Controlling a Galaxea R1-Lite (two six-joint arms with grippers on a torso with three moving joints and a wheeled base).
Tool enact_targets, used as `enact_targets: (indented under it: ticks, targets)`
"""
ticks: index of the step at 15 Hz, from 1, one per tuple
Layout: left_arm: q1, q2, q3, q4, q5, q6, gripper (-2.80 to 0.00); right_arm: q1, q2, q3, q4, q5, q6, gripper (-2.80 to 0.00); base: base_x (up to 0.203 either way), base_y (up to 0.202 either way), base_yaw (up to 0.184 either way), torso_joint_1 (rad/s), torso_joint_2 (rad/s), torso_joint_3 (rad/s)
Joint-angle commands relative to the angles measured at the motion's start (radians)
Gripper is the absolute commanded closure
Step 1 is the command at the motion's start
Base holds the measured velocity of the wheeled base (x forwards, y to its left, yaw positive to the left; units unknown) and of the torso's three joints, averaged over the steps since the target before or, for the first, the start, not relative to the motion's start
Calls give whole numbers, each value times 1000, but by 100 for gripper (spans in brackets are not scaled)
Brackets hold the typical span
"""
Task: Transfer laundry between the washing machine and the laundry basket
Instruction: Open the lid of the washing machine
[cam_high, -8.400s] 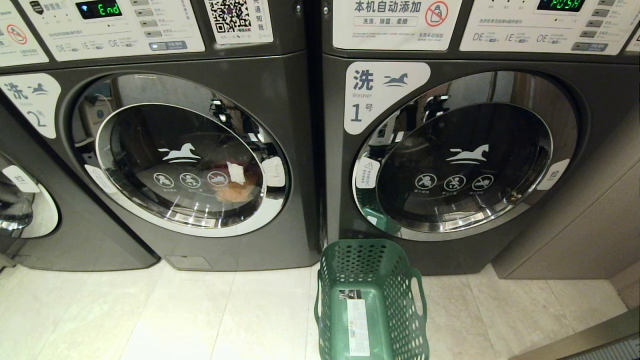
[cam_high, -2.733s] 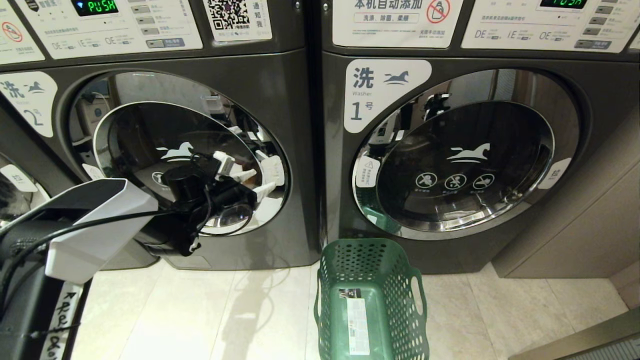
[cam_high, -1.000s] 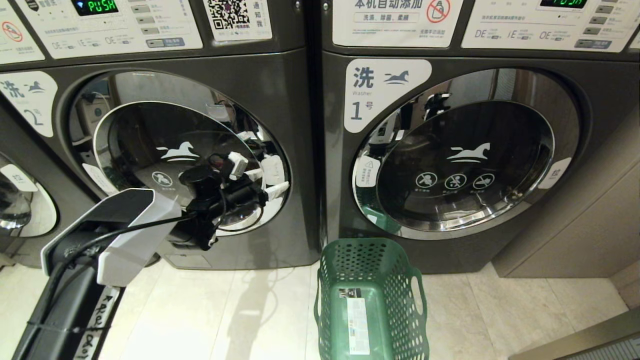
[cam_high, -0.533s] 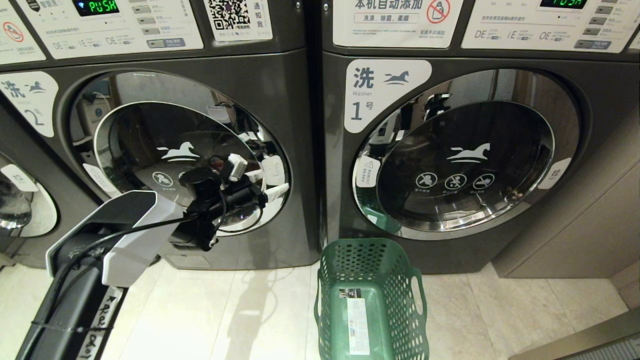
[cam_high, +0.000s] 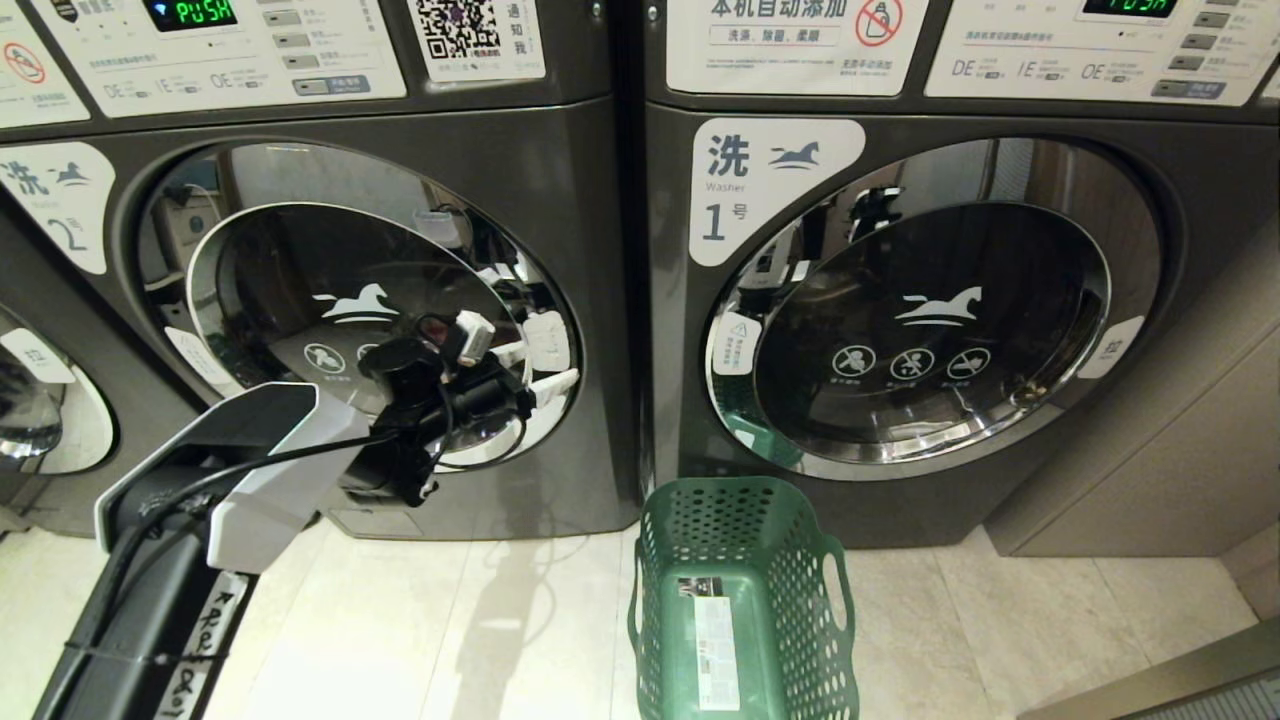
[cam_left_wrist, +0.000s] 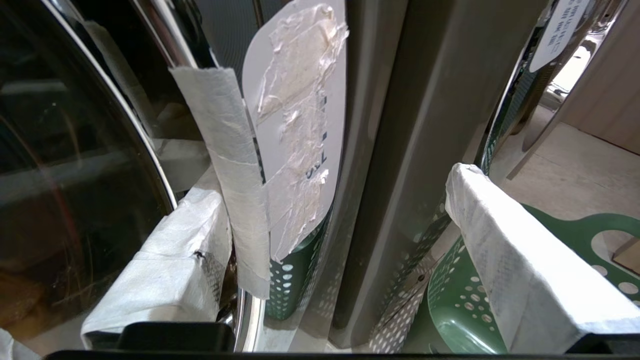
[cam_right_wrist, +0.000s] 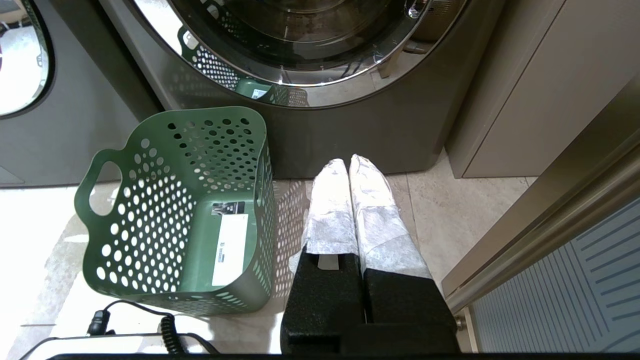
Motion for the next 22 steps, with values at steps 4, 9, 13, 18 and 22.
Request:
enact_targets:
  ticks: [4, 9, 13, 18, 22]
  targets:
    - [-13, 0, 5, -71, -74, -8, -280, 0, 2, 0, 0, 0, 1, 0, 0, 0, 0, 0, 0, 0]
    - [-41, 6, 5, -109, -131, -17, -280, 1, 2, 0, 0, 0, 1, 0, 0, 0, 0, 0, 0, 0]
    - [-76, 12, 7, -221, -134, -110, -280, -1, 2, 0, 0, 0, 1, 0, 0, 0, 0, 0, 0, 0]
    - [-100, 19, 72, -333, -150, -153, -280, -1, 2, 0, 0, 0, 1, 0, 0, 0, 0, 0, 0, 0]
    - [-96, 10, 114, -366, -178, -165, -280, -1, 2, 0, 0, 0, 1, 0, 0, 0, 0, 0, 0, 0]
